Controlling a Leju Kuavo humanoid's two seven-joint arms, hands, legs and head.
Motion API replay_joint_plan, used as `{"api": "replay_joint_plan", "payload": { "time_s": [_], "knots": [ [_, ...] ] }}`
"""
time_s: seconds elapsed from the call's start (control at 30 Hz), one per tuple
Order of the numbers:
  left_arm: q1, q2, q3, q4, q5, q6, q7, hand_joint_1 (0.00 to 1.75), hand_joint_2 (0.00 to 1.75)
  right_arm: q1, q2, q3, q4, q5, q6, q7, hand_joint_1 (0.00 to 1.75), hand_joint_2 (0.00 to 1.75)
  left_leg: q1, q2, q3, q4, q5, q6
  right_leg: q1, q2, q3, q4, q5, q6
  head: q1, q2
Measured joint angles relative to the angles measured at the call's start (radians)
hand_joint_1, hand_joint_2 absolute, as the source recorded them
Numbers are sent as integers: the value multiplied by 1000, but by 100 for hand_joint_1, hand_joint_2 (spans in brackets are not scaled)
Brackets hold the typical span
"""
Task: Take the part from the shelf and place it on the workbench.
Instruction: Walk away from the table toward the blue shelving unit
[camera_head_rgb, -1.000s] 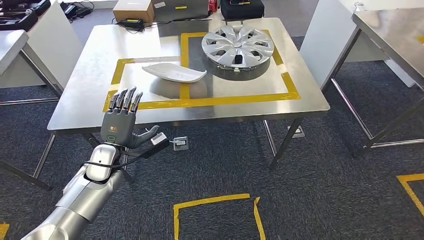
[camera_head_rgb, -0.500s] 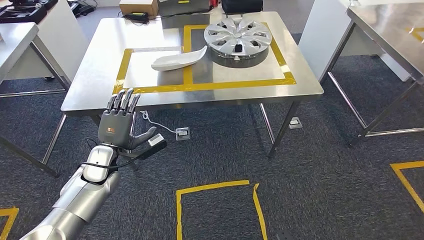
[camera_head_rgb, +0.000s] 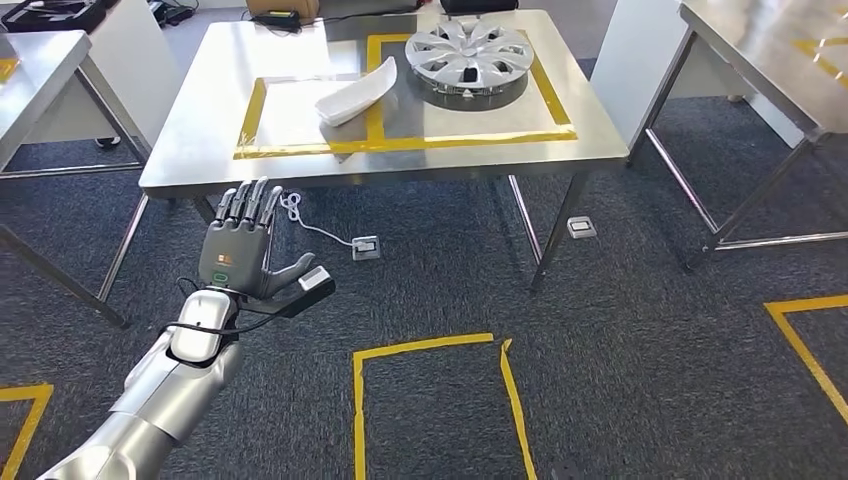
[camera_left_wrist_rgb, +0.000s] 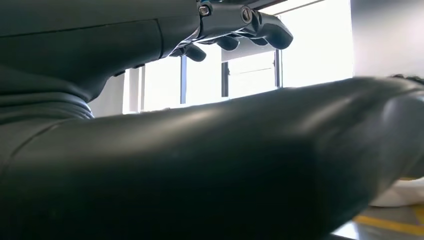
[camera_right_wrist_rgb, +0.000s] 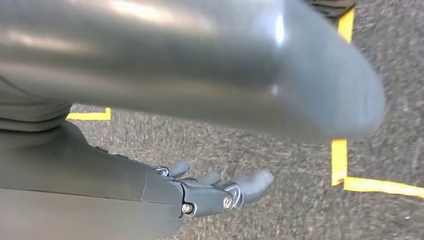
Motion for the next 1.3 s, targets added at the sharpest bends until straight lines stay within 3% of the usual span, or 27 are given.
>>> {"api": "replay_joint_plan", "payload": {
  "time_s": [0.03, 0.07, 0.13, 0.17, 0.2, 0.23, 0.27, 0.3, 0.33, 0.4, 0.43, 0.5, 0.57, 0.67, 0.7, 0.73, 0.77, 0.83, 0.9, 1.03, 1.27, 1.3],
  "knots": [
    [1, 1, 0, 2, 0, -1, 0, 0, 0, 0, 0, 0, 0, 1, 0, 2, 0, 0, 0, -1, -8, 6, -14, -5, -2, -2, -12, -2, 14, -9, -1, 0],
    [1, 2, 0, 3, 0, -1, 1, 0, 0, 0, 0, 0, 0, 1, 0, 2, 0, 0, 1, -2, -19, 31, -49, -10, -5, -5, -27, -5, 29, -16, -4, 0],
    [3, 4, 0, 5, 0, -2, 3, 0, 0, 0, 1, 0, 0, 2, 1, 4, 0, 0, 2, -2, -51, 140, -159, -17, -7, -7, -59, -6, 58, -24, -9, 0],
    [5, 5, 0, 5, 0, -3, 3, 0, 0, 1, 1, 0, 0, 3, 2, 5, 0, 0, 3, -2, -63, 209, -199, -20, -6, -7, -76, -5, 71, -24, -11, 0],
    [8, 5, 1, 5, 0, -4, 1, 0, 0, 2, 1, 0, 0, 3, 4, 7, 0, 0, 3, -2, -67, 268, -213, -23, -6, -8, -92, -4, 85, -23, -11, 0],
    [12, 5, 1, 5, 0, -4, 0, 0, 0, 3, 1, 0, 0, 3, 5, 8, 0, 0, 4, -2, -59, 302, -203, -25, -6, -9, -110, -3, 99, -22, -11, 0],
    [15, 5, 1, 4, 0, -4, -2, 0, 0, 4, 1, 0, 0, 3, 5, 10, 0, 0, 4, -2, -34, 302, -178, -25, -7, -10, -128, -1, 112, -20, -11, 0],
    [17, 5, 1, 4, 0, -4, -3, 0, 0, 4, 2, 0, 0, 3, 6, 10, 0, 0, 5, -2, 10, 264, -153, -24, -7, -11, -143, 1, 124, -17, -11, 0],
    [18, 5, 2, 2, 0, -4, -4, 0, 0, 4, 2, 0, 0, 3, 6, 11, 0, 0, 5, -2, 69, 195, -150, -22, -7, -11, -157, 3, 136, -13, -11, 0],
    [17, 4, 3, -3, 0, -4, -4, 0, 0, 3, 2, 0, 0, 3, 7, 11, 0, 0, 2, -3, 176, 47, -184, -13, -5, -12, -170, 7, 154, -3, -10, 0],
    [17, 4, 3, -5, 0, -4, -4, 0, 0, 3, 2, 0, 0, 3, 7, 11, 0, 0, -1, -4, 201, 4, -203, -6, -4, -12, -172, 6, 163, 4, -10, 0],
    [17, 3, 4, -5, 0, -10, -1, 0, 0, 5, 2, 0, 0, 3, 9, 11, 0, 0, -4, -2, 199, -12, -198, 10, -6, -12, -174, 0, 178, 17, -9, 0],
    [17, 1, 4, -3, 1, -26, 2, 0, 0, 8, 3, 0, 0, 5, 10, 13, 0, 0, -1, 0, 185, -13, -178, 27, -10, -9, -192, 32, 150, 29, -8, 0],
    [17, -3, 5, 6, 11, -59, -6, 0, 131, 9, 3, 0, 0, 9, 12, 15, 0, 0, 0, 2, 152, -11, -146, 36, -13, -6, -263, 222, 22, 44, -3, 0],
    [19, -4, 6, 11, 20, -73, -14, 0, 175, 9, 3, 0, 0, 11, 12, 16, 0, 0, 0, 2, 139, -9, -138, 35, -14, -6, -276, 276, -5, 46, -2, 0],
    [21, -5, 9, 16, 31, -88, -23, 0, 175, 9, 3, 0, 0, 13, 12, 17, 0, 0, 0, 2, 128, -6, -131, 33, -14, -6, -270, 295, -14, 47, -2, 0],
    [24, -7, 14, 21, 40, -99, -30, 0, 175, 10, 3, 0, 0, 15, 12, 19, 0, 0, 0, 2, 119, -3, -126, 31, -14, -6, -242, 271, -6, 46, -2, 0],
    [28, -12, 24, 31, 49, -111, -36, 0, 175, 9, 3, 0, 0, 16, 12, 21, 0, 0, 1, 3, 106, 4, -119, 25, -14, -5, -142, 133, 29, 40, -2, 0],
    [27, -16, 32, 39, 51, -113, -36, 0, 175, 8, 4, 0, 0, 15, 13, 22, 0, 0, -2, 4, 98, 9, -115, 16, -11, -4, -79, 28, 51, 29, -3, 0],
    [27, -21, 42, 53, 51, -114, -34, 0, 175, 10, 6, 0, 0, 16, 14, 27, 0, 0, -6, 4, 94, 4, -108, 22, -8, -6, -78, 11, 63, 16, -6, 0],
    [21, -28, 58, 88, 42, -105, -18, 0, 175, 10, 6, 0, 0, 15, 18, 18, 0, 0, -3, 5, 90, -8, -87, -4, -3, -6, -90, 13, 74, -1, -6, 0],
    [20, -28, 59, 93, 40, -105, -17, 0, 175, 10, 6, 0, 0, 13, 18, 18, 0, 44, -2, 5, 89, -8, -86, -6, -3, -6, -91, 13, 75, -1, -6, 0]
  ]
}}
